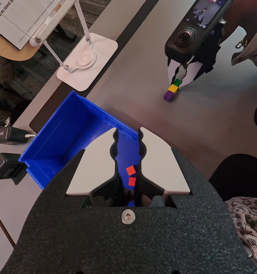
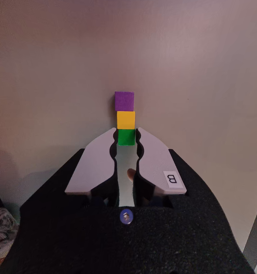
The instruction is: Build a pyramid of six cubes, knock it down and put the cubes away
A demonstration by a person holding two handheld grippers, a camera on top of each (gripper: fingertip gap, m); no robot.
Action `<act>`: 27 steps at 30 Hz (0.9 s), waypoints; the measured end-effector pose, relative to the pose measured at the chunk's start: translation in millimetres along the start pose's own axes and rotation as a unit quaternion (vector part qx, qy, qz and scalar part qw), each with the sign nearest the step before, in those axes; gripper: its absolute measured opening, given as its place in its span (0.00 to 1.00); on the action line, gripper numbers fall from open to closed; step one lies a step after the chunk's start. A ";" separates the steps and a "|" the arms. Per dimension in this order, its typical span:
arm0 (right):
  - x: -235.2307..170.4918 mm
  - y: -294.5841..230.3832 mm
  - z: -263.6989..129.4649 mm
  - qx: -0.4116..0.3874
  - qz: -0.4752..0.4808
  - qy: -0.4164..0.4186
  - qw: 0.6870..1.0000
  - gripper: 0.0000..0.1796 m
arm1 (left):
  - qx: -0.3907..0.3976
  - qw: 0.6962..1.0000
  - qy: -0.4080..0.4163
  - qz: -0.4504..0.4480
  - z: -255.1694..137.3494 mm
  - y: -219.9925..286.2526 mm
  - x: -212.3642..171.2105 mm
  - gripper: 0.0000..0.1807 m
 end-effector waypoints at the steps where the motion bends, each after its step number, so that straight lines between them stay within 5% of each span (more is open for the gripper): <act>1: 0.5 -0.7 0.1 0.002 -0.001 0.001 1.000 0.12 | -0.001 1.000 -0.001 0.000 0.1 0.2 -0.2 0.14; 8: 6.4 0.1 -8.1 -0.003 -0.002 0.033 0.999 0.16 | -0.002 1.000 -0.001 -0.003 0.5 -1.5 -2.3 0.14; 12: 25.0 3.3 -46.4 -0.028 -0.007 0.151 0.988 0.19 | -0.007 1.000 -0.016 -0.024 2.9 -6.0 -13.1 0.15; 19: 36.6 16.4 -171.1 -0.142 0.017 0.438 0.888 0.26 | -0.020 0.977 -0.143 -0.159 20.6 -27.4 -81.7 0.22; 22: 26.7 13.2 -198.5 -0.164 0.018 0.483 0.860 0.25 | -0.018 0.943 -0.241 -0.228 28.7 -35.8 -128.9 0.22; 27: 19.0 12.2 -209.8 -0.183 0.018 0.494 0.850 0.24 | -0.044 0.927 -0.254 -0.273 37.2 -38.4 -151.3 0.19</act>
Point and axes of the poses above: each gripper's, where its closed fingertips meet, z out along the fingers, x out of its top, y = z × x across the jaws, the point moved 1 cm from there along -z, back along the fingers, and after that the axes turned 7 degrees about -y, right-handed, at the moved point
